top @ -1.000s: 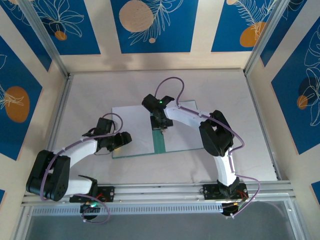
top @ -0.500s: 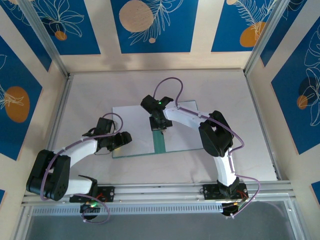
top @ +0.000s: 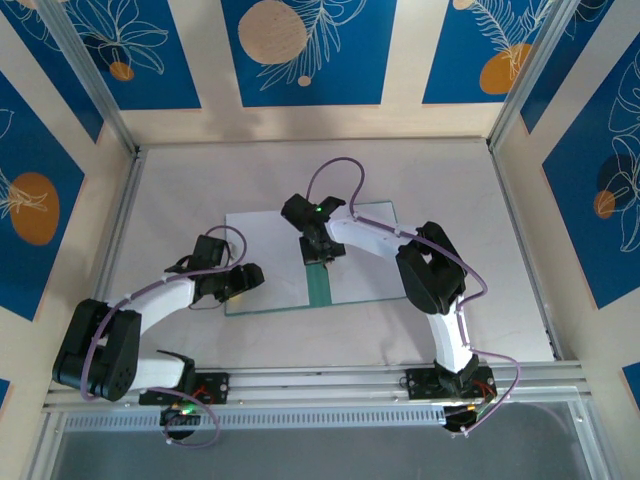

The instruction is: Put the files into the folder

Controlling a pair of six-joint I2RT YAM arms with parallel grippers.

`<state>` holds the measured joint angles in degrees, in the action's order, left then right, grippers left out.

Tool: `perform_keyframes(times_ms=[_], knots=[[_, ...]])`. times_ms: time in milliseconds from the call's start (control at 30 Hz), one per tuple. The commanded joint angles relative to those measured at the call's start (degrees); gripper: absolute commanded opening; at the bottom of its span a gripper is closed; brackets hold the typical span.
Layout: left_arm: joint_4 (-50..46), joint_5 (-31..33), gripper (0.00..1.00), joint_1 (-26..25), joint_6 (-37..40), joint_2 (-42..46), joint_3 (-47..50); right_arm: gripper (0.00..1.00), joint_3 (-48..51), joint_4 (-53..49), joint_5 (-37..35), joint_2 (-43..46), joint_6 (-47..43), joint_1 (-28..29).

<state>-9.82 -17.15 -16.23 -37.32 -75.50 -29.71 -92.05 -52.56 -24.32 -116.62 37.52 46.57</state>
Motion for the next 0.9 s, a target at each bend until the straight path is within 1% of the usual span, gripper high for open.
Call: perform_keyframes(times_ms=[0,867], knots=[[-4.5,0.95,0.74,0.67,0.52,-2.39,1.87,0.06,1.82,-2.25,-1.75,-0.82,-0.34,0.13],[-4.6,0.98,0.73,0.76,0.72,-2.73,2.2,0.06,6.19,1.13,-0.12,-1.34,0.63,-0.42]])
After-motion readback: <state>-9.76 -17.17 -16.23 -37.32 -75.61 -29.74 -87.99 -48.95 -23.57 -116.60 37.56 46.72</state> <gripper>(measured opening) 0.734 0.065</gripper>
